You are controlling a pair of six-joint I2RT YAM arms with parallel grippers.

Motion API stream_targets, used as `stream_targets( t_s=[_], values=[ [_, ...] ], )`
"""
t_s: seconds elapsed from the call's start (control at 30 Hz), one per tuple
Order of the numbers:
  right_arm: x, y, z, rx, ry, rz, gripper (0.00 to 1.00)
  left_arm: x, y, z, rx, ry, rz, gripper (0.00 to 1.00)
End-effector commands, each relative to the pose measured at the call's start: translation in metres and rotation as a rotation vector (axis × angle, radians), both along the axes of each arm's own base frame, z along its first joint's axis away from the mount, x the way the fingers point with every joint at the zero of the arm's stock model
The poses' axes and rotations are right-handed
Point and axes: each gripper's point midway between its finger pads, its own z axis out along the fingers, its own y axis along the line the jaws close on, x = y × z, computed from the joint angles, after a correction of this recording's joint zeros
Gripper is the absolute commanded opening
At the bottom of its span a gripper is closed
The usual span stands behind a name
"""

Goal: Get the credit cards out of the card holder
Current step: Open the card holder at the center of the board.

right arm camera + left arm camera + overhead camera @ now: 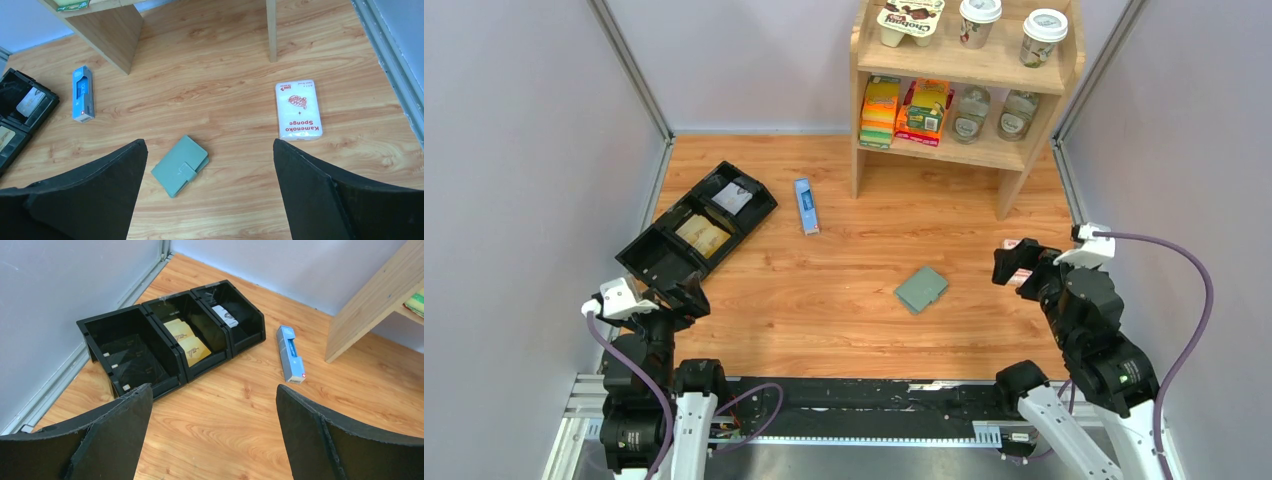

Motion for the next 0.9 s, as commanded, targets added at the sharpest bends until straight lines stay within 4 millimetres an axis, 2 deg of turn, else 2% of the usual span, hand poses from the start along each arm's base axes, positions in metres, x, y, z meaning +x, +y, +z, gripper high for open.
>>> stream_targets(
  t_s=[0.0, 0.13, 0.2, 0.4, 0.53, 0.6, 0.7, 0.87],
  values=[
    [0.005, 0.010, 0.004, 0.040, 0.006, 0.026, 1.00, -0.005, 0.000, 0.007, -0.031, -0.051, 0.008, 1.00],
    [0.012, 0.030, -0.019, 0.059, 0.113, 0.093, 1.00, 0.004, -0.009, 0.001, -0.081, -0.039, -0.027, 1.00],
    [0.016, 0.040, -0.032, 0.079, 0.169, 0.117, 1.00, 0.019, -0.014, -0.013, -0.113, 0.058, -0.047, 1.00],
    [0.029, 0.066, -0.073, 0.097, 0.362, 0.179, 1.00, 0.039, -0.031, -0.035, -0.181, 0.215, -0.122, 1.00],
    [0.042, 0.080, -0.106, 0.082, 0.537, 0.187, 1.00, 0.047, -0.041, -0.048, -0.211, 0.318, -0.168, 1.00],
    [0.051, 0.080, -0.116, 0.081, 0.592, 0.141, 1.00, 0.049, -0.048, -0.053, -0.230, 0.364, -0.197, 1.00],
    [0.059, 0.081, -0.143, 0.036, 0.659, 0.142, 1.00, 0.051, -0.052, -0.059, -0.261, 0.405, -0.206, 1.00],
    [0.062, 0.103, -0.168, 0.104, 0.716, 0.212, 1.00, 0.053, -0.062, -0.068, -0.252, 0.422, -0.279, 1.00]
  ],
)
